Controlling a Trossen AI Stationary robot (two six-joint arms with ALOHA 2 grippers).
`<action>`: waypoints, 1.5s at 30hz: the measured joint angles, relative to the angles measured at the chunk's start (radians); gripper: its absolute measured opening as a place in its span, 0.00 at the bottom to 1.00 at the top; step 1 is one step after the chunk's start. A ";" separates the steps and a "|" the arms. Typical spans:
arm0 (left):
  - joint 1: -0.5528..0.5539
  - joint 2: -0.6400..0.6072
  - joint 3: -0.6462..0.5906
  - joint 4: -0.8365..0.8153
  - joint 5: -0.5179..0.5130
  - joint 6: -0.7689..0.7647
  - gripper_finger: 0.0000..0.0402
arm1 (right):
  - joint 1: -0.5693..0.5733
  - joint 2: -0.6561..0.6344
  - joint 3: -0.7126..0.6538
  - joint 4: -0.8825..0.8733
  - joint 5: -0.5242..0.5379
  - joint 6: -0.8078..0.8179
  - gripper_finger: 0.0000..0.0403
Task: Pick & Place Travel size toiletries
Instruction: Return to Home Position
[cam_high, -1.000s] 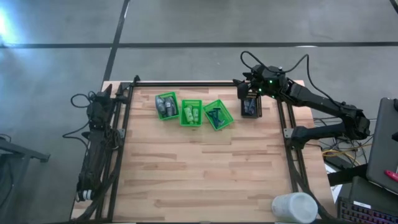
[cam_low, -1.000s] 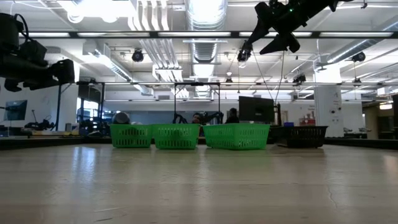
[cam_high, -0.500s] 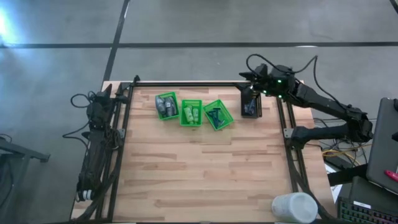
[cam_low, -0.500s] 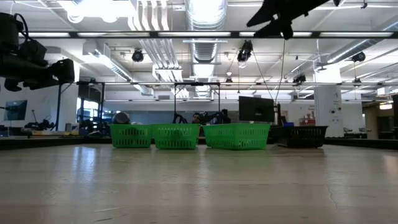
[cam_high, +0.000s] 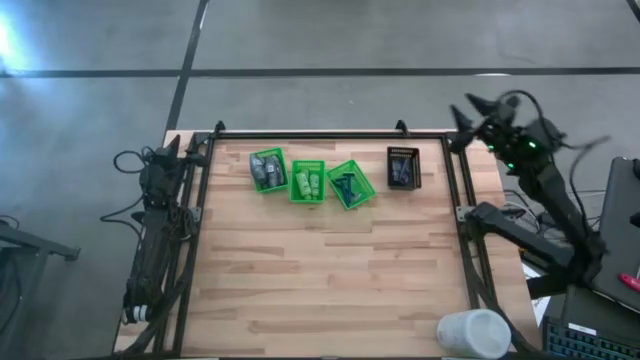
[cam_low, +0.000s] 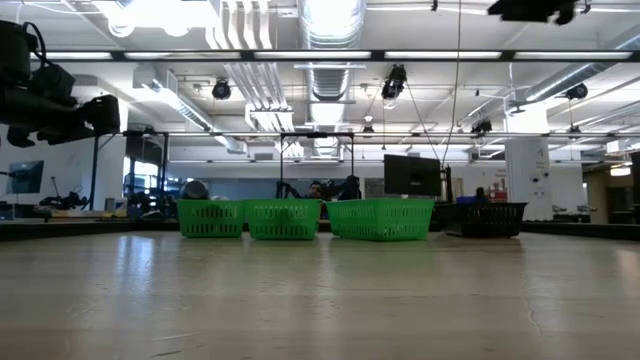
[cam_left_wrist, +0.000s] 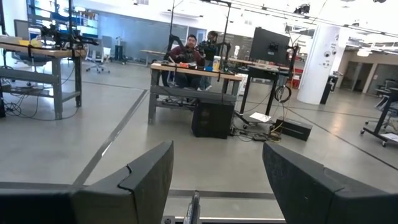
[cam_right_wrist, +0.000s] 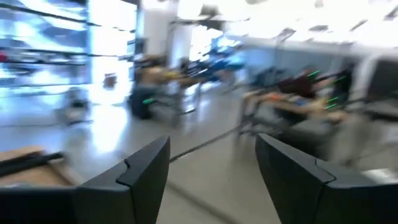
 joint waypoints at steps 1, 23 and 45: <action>0.000 0.000 0.000 0.000 0.000 0.000 0.63 | -0.034 -0.035 -0.009 0.001 0.000 -0.020 0.57; 0.000 0.000 0.000 0.005 0.000 0.000 0.63 | -0.621 -0.420 -0.331 -0.008 -0.001 -0.049 0.64; 0.000 0.001 0.000 0.000 0.000 0.000 0.63 | -0.614 -0.434 -0.744 0.402 -0.003 0.077 0.80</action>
